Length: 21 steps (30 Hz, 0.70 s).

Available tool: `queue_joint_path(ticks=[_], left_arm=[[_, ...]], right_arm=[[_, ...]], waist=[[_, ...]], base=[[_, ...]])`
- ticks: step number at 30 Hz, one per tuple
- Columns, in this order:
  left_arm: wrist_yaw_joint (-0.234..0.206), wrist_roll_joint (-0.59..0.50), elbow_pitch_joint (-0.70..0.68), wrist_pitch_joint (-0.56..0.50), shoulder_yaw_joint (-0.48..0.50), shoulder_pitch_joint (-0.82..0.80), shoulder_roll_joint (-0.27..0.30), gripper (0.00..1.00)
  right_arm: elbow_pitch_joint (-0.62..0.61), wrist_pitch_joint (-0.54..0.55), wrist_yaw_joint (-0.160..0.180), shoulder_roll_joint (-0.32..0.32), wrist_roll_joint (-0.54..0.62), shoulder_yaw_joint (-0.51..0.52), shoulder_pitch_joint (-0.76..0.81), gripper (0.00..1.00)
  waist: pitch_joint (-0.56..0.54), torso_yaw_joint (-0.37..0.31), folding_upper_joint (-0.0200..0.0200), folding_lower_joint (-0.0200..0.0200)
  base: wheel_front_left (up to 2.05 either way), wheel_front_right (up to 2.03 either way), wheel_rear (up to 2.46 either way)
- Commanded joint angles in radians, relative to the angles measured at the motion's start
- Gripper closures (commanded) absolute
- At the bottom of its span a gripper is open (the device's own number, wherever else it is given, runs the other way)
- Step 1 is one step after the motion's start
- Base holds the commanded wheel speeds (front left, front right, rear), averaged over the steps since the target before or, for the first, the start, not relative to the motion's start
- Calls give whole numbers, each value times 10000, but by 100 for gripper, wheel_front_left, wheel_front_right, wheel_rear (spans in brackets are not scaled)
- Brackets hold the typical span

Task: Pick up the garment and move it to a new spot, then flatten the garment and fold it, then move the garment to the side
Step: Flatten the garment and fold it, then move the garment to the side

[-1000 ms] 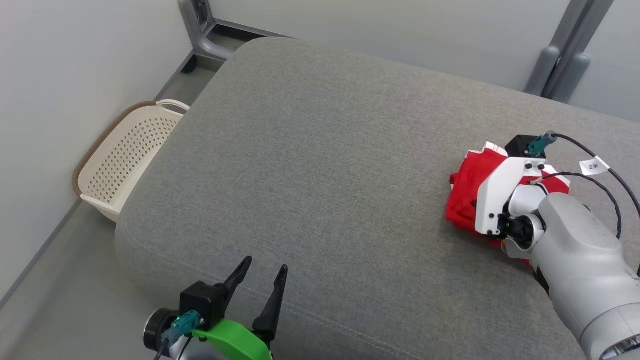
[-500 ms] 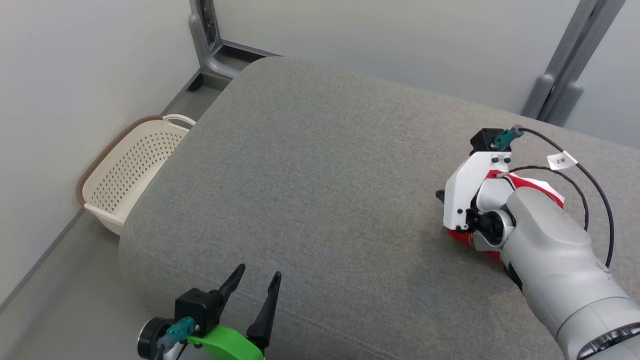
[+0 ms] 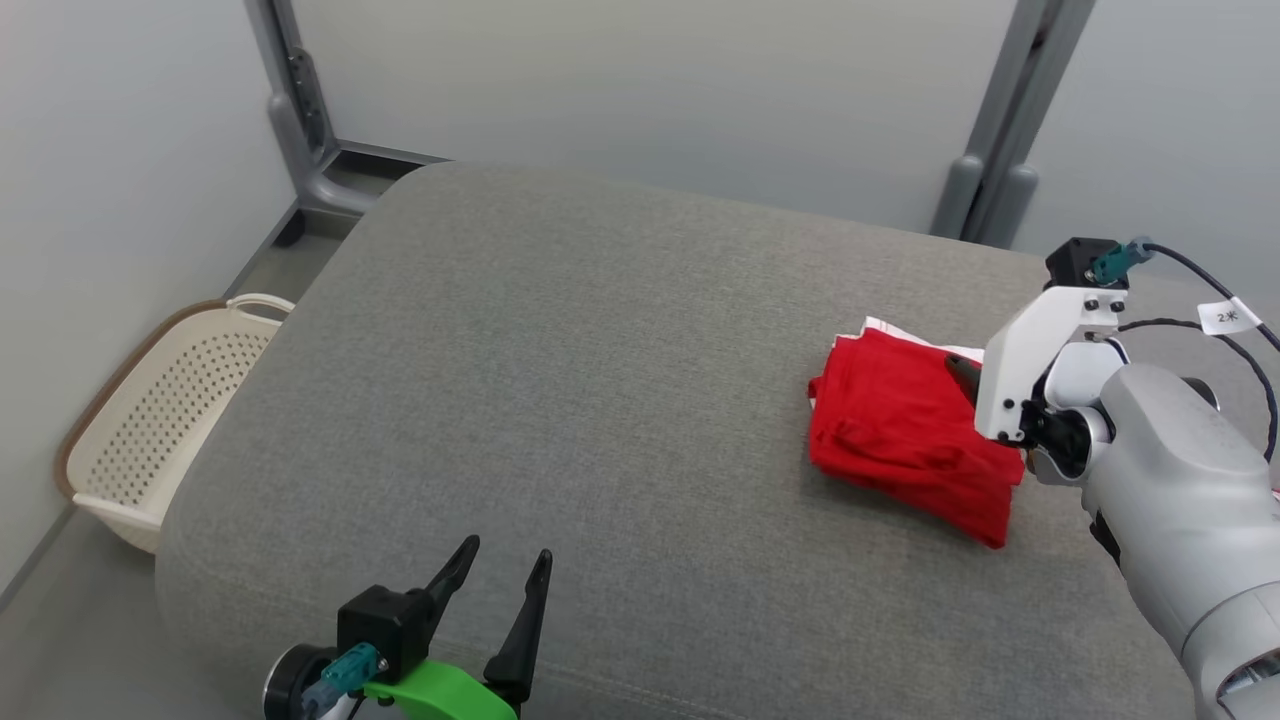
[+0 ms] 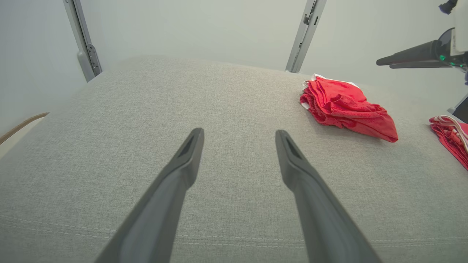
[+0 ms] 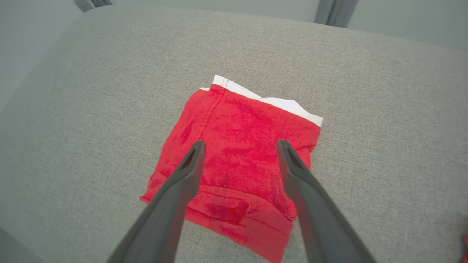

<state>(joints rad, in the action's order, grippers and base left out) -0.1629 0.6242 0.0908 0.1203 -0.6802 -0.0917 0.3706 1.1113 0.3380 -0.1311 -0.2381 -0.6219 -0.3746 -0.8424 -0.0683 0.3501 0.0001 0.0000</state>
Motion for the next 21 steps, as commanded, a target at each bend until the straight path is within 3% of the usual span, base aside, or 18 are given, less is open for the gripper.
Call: queue_joint_path(ticks=[1,10,21], left_arm=[[-28,14,-47,44,23,37,28,0],[67,0,22,81,-70,-253,-88,0],[151,-143,58,78,-164,-718,-152,0]], right_arm=[[115,-77,8,-49,39,36,-29,0],[1091,-375,8,-68,121,505,-114,0],[1653,-420,8,-152,227,993,-408,0]], waist=[[-11,-404,-1,0],[338,-813,-1,0],[1232,-480,-1,0]], base=[[0,0,0],[0,0,0],[0,0,0]])
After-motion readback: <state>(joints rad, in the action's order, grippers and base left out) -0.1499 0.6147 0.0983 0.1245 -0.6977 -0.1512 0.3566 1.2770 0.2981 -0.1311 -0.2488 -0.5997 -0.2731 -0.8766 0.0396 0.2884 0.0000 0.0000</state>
